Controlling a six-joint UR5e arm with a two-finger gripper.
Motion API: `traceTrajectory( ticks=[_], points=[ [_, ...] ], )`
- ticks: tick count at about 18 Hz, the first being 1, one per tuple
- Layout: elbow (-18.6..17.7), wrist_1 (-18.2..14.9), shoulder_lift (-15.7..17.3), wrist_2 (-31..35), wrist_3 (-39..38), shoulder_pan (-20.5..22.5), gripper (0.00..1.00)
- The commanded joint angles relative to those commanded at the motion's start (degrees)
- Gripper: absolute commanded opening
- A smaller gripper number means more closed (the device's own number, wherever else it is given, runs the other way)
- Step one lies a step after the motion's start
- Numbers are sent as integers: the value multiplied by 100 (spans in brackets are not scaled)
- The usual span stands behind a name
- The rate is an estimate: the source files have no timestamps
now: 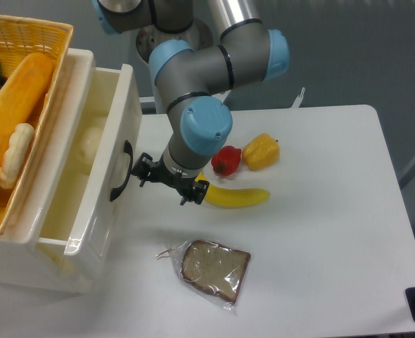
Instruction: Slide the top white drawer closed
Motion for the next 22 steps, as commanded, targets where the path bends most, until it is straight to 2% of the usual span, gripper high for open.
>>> traceTrajectory(
  ticks=[9, 22],
  points=[
    [-9, 0, 44, 9, -352, -255, 100],
    [-9, 0, 44, -61, -343, -300, 100]
  ],
)
